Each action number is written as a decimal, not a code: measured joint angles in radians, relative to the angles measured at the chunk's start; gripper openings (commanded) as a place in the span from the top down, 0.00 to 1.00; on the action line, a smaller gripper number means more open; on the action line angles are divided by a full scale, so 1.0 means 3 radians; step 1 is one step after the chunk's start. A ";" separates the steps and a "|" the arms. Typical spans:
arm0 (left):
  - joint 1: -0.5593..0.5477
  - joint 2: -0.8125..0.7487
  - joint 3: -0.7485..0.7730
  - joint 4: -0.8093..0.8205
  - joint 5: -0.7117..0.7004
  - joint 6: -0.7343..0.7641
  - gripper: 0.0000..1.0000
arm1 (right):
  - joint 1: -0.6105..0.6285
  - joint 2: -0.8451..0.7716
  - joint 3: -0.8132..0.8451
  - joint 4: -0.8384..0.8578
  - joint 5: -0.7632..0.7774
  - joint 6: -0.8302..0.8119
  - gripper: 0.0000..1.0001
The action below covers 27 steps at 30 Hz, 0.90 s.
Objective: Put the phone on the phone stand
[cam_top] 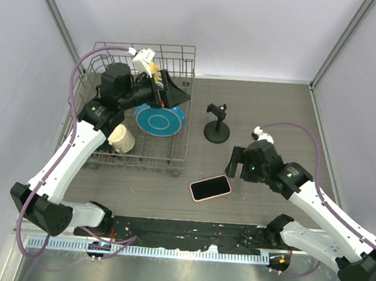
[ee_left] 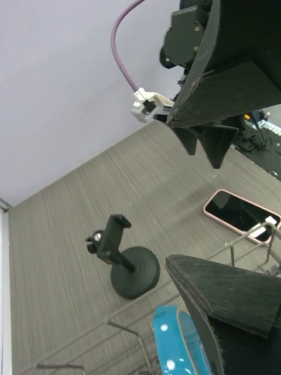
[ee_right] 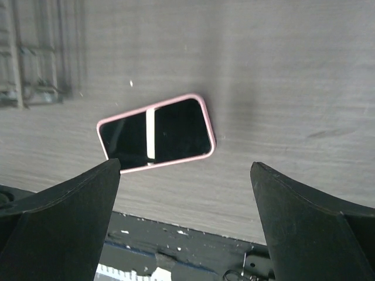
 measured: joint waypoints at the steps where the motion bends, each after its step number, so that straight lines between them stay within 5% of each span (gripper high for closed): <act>1: 0.0001 -0.0009 -0.0022 -0.0006 -0.0023 0.0024 0.06 | 0.0146 0.0014 -0.0086 0.0017 0.0069 0.0085 0.01; 14: -0.0106 -0.0165 -0.0272 -0.0165 -0.0167 0.0285 0.05 | 0.0774 0.0628 -0.0460 0.0896 0.0356 0.1321 0.02; 17: -0.0127 -0.0203 -0.0272 -0.0165 -0.0167 0.0304 0.05 | 0.0796 0.0645 -0.0622 0.1146 0.0345 0.1550 0.22; 18: -0.0130 -0.0210 -0.0272 -0.0165 -0.0167 0.0317 0.05 | 0.0800 0.0660 -0.0646 0.1212 0.0334 0.1584 0.42; 21: -0.0130 -0.0212 -0.0273 -0.0165 -0.0170 0.0332 0.05 | 0.0809 0.0786 -0.0670 0.1506 0.0320 0.1652 0.71; 27: -0.0130 -0.0212 -0.0298 -0.0168 -0.0210 0.0342 0.05 | 0.0820 0.1343 -0.0632 0.1977 0.0287 0.1738 0.82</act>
